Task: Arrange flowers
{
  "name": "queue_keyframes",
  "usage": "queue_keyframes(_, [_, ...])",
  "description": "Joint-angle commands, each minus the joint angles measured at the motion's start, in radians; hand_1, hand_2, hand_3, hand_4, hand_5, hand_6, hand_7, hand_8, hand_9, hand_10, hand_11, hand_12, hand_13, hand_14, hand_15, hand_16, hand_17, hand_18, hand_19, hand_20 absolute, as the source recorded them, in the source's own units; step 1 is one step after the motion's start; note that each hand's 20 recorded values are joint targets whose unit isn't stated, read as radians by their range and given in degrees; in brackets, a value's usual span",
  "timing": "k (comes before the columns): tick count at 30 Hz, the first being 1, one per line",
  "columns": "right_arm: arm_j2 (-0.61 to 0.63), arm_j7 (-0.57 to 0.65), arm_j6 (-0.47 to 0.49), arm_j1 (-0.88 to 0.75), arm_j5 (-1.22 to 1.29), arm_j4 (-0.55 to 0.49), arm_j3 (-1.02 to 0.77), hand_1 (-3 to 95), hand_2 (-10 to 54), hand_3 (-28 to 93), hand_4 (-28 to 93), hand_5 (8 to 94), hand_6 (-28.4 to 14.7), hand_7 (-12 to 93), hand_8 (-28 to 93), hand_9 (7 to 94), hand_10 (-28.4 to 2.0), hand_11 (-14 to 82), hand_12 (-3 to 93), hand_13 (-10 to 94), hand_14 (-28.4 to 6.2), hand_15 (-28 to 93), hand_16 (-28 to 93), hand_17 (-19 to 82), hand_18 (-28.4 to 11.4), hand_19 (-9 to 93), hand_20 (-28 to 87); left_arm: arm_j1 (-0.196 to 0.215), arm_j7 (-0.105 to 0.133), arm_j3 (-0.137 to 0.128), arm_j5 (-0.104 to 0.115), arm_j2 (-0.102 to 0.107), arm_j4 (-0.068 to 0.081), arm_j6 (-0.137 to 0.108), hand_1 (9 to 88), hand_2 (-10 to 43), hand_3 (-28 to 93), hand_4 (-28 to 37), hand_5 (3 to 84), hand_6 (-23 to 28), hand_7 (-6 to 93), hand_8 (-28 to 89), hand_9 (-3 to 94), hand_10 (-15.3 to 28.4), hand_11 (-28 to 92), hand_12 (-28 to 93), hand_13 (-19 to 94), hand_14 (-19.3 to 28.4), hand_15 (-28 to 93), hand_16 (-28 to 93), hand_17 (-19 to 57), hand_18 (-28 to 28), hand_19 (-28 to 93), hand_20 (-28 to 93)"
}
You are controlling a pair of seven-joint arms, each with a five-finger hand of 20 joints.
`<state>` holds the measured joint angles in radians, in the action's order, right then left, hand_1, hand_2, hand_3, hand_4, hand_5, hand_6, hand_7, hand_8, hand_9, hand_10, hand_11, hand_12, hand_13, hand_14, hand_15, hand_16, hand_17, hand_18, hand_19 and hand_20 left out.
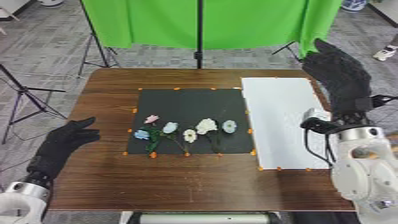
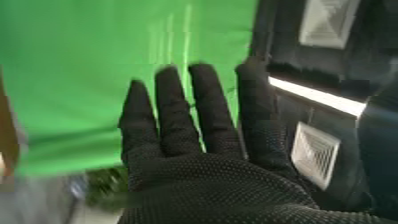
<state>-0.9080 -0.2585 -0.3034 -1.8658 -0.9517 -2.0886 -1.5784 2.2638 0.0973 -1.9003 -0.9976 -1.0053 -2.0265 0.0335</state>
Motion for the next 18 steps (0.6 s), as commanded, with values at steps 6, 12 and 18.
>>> queue_keyframes(6, [-0.146, -0.126, 0.17, -0.135, 0.153, 0.028, 0.024, 0.1, 2.0, 79, -19, 31.2, 1.3, 9, -9, 34.2, -12.9, 2.5, 12.4, 22, -12.7, 1, 18, 8, -13.9, 9, 23, -0.037, 0.055, 0.03, 0.008, 0.02, 0.004, -0.043, 16.3, 17.3, 67, -28.3, 46.9, 7.4, 5.5, -5, 50.5, 15.9, 17, 12, 41, 19.6, 19, 0, 9.6, 14.5, 14, 17])
queue_keyframes(12, [-0.172, -0.118, 0.156, -0.187, 0.145, 0.016, -0.011, -0.2, 2.1, 79, -19, 32.3, 1.1, 9, -9, 34.8, -13.1, 2.7, 12.3, 22, -12.7, 1, 18, 8, -13.8, 9, 23, -0.04, 0.074, 0.031, 0.008, 0.014, -0.003, -0.049, 16.2, 17.5, 67, -28.3, 47.1, 7.4, 5.8, -5, 50.7, 16.0, 18, 12, 41, 19.8, 20, 0, 9.7, 14.4, 14, 18])
queue_keyframes(18, [-0.2, -0.088, 0.185, -0.221, 0.064, 0.021, -0.045, -0.3, 2.3, 79, -19, 34.0, 0.8, 9, -9, 36.0, -13.3, 3.2, 12.4, 23, -12.7, 2, 17, 9, -13.9, 10, 23, -0.073, 0.124, 0.074, 0.019, 0.042, -0.008, -0.13, 16.1, 17.2, 67, -28.3, 47.5, 7.4, 6.1, -5, 51.1, 16.2, 18, 12, 41, 19.8, 20, 0, 9.8, 14.4, 14, 18])
